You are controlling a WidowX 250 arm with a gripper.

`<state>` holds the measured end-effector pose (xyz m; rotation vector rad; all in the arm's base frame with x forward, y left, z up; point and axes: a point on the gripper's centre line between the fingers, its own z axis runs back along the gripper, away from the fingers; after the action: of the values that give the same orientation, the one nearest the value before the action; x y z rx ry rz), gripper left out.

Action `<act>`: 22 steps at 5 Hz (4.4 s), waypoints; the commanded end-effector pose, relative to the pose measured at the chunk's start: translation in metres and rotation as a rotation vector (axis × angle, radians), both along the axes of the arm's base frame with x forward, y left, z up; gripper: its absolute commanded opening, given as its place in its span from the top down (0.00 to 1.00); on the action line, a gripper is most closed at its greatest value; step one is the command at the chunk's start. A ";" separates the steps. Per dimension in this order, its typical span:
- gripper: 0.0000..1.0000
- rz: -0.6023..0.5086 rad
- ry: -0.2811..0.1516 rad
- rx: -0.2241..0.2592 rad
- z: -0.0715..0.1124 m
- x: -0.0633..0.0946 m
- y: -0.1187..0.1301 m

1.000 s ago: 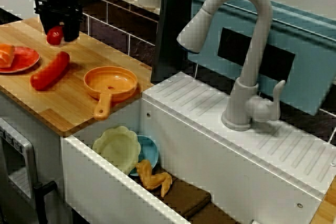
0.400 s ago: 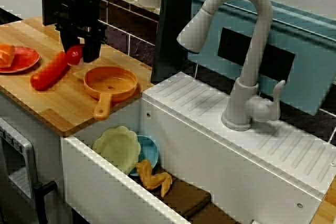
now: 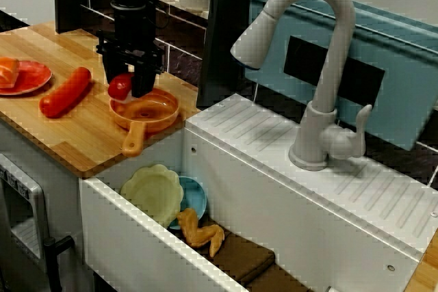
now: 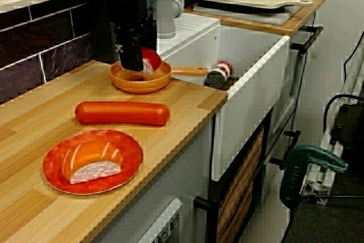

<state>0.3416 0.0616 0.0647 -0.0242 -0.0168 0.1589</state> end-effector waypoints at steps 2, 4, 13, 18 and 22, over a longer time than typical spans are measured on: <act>0.00 0.046 -0.016 0.099 0.031 -0.031 0.011; 0.00 0.064 0.025 0.017 0.058 -0.069 -0.008; 0.00 0.287 -0.141 0.075 0.043 -0.056 0.091; 0.00 0.295 -0.061 0.122 0.002 -0.023 0.094; 0.00 0.290 -0.038 0.111 0.002 -0.037 0.097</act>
<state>0.3029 0.1534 0.0391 0.0716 -0.0097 0.4443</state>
